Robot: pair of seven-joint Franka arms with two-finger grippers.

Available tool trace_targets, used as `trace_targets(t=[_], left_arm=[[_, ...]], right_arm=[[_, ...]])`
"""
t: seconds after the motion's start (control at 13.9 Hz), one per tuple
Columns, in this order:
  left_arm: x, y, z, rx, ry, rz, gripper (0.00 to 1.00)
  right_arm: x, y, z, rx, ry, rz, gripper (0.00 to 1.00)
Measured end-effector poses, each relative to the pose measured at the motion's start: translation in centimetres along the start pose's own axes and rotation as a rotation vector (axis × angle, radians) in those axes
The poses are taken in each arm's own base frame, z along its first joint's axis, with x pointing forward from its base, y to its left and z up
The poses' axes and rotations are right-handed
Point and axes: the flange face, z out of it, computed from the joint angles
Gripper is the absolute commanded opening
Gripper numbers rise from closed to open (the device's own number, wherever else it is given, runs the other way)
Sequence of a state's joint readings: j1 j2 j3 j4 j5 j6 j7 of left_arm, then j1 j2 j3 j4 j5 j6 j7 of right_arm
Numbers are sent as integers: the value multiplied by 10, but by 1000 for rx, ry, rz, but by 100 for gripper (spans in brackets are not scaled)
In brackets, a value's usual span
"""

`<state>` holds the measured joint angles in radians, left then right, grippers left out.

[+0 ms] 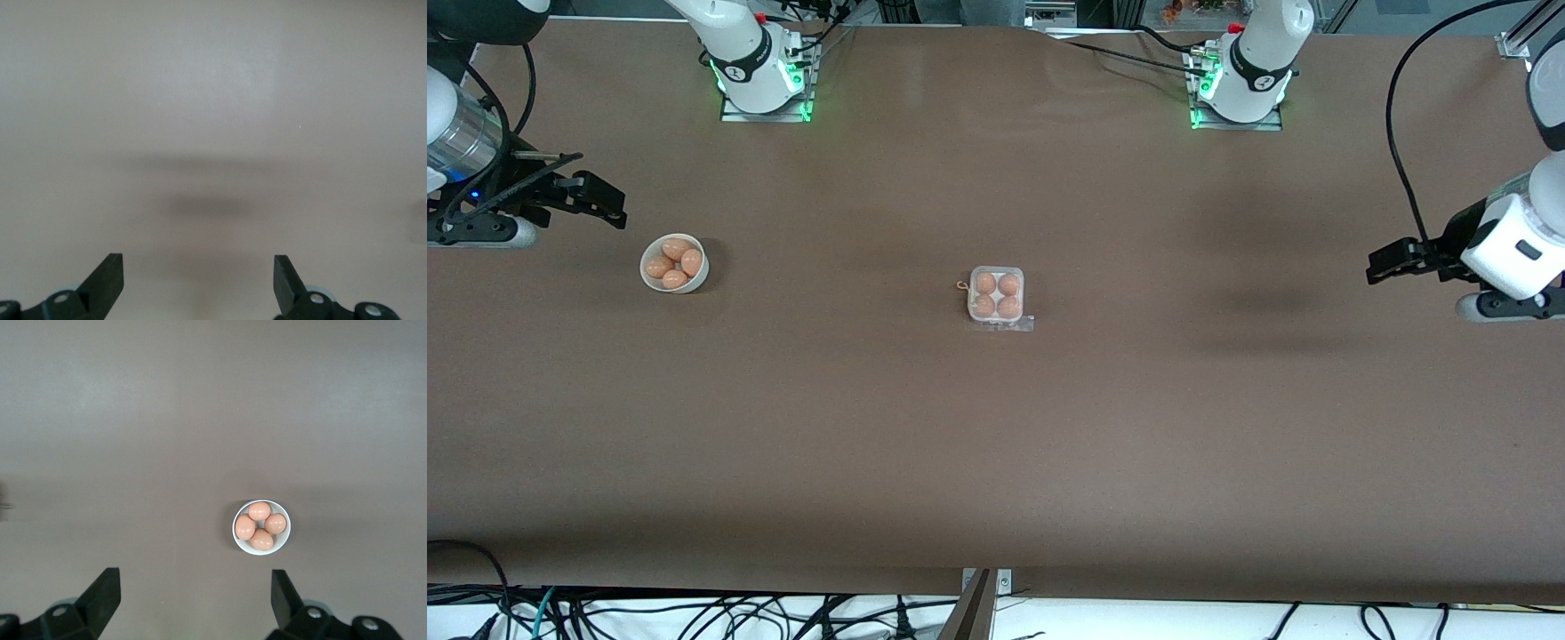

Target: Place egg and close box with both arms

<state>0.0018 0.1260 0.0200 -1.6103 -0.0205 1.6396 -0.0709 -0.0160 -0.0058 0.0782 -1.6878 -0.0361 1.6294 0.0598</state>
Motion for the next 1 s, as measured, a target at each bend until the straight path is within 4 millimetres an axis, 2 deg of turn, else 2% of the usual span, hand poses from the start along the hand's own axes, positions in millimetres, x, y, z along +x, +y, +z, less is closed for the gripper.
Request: trace_targets(t=[0.14, 1.0], left_arm=[[-4, -2, 0, -1, 0, -3, 100], [1, 3, -20, -9, 109, 5, 100]], right_arm=[[0, 0, 0, 0, 0, 0, 100], [0, 0, 0, 0, 0, 0, 100]])
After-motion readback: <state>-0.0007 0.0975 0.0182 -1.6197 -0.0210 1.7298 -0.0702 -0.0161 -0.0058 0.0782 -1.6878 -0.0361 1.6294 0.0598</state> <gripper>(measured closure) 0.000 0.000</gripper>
